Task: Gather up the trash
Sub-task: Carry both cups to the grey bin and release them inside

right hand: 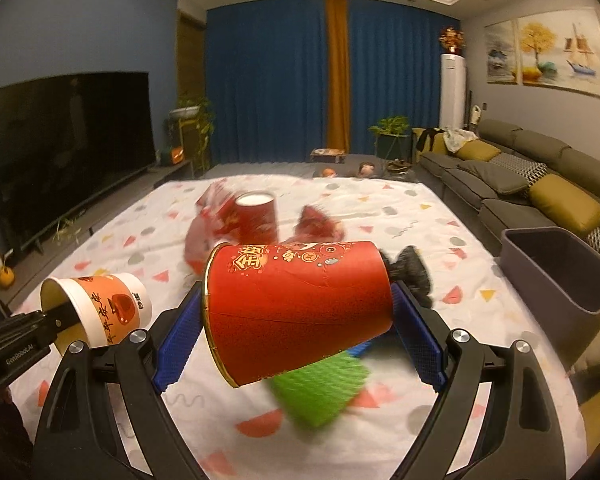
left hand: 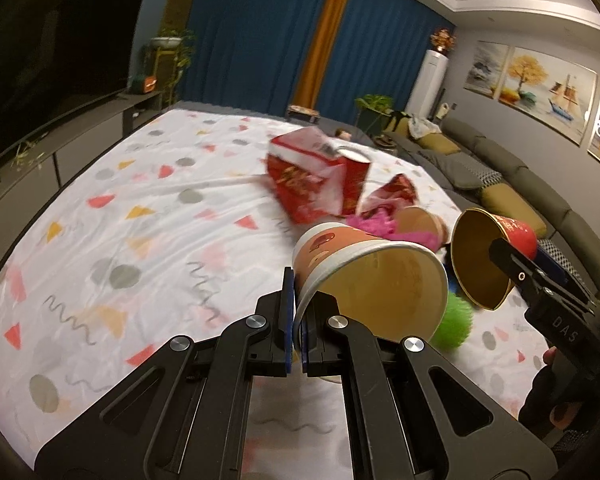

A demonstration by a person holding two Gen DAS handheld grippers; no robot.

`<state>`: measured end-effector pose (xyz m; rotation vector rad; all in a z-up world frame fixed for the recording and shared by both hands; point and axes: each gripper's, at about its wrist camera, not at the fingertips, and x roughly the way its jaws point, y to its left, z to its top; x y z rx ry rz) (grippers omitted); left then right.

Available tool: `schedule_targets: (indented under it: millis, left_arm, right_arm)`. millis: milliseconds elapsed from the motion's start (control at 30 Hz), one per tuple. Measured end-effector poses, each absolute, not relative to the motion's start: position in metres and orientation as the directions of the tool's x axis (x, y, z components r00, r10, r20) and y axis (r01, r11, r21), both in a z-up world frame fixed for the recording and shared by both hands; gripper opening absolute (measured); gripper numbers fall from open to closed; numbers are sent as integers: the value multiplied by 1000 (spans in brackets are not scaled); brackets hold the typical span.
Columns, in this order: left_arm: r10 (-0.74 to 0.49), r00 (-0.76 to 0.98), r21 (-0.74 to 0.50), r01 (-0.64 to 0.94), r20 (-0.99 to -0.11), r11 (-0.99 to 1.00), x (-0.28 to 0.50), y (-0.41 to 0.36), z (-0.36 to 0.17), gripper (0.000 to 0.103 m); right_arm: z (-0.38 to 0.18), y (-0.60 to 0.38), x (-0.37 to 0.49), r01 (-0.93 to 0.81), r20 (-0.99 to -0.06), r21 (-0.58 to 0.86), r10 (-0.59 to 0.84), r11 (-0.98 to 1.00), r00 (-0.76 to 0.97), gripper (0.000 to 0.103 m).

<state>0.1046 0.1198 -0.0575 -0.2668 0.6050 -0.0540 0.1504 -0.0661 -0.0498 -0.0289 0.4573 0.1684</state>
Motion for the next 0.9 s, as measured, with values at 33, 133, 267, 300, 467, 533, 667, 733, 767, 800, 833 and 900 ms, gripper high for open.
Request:
schedule_targets:
  millis: [33,133,267,300,467,533,667,733,767,800,833,900]
  left_arm:
    - [-136,824,-260,-14,-550,965,106,114,-55,1]
    - [-159,828,-252,22,-537,968,113,96,-47,2]
    - [-198,830,-239,80,-521,968,123,68,-38,2]
    - [-209,830,-235,97,-517,967,125,59,-36,2]
    - [-271,825,-225,180,-495,958,139,16,-22,2]
    - [-296,824,-218,215,-483,952,145,-3,-16,1]
    - [-353,812,-217,282,-465,934,160,-44,-4,2]
    - [-383,801,-224,313,-460,923,167,-63,0,1]
    - [-397,795,-227,327,-459,917,171,-73,2,2]
    - [-414,786,-228,347,-458,910,176,-86,4,2]
    - [-424,782,-225,359,-457,906,179,-97,6,2]
    - [-447,769,-231,383,-457,894,187,-118,7,1]
  right_arm:
    - [-48,-73,149,-158,-435,13,148,987,888,86]
    - [-43,-91,146,-130,-421,25,128,991,898,86]
    - [-37,-115,144,-88,-405,34,94,996,909,86]
    - [-35,-121,143,-76,-400,35,84,996,912,86]
    - [-27,-163,142,2,-379,58,20,998,925,86]
    - [-23,-182,142,35,-370,68,-8,997,929,86]
    - [-18,-214,141,99,-351,80,-65,992,934,86]
    - [-15,-233,141,135,-341,90,-97,987,935,86]
    - [-15,-242,142,151,-335,95,-112,984,936,86]
    - [-13,-250,142,170,-328,99,-129,980,936,86]
    - [-12,-262,143,194,-320,106,-151,975,935,86]
    - [-10,-278,144,225,-313,118,-179,967,933,86]
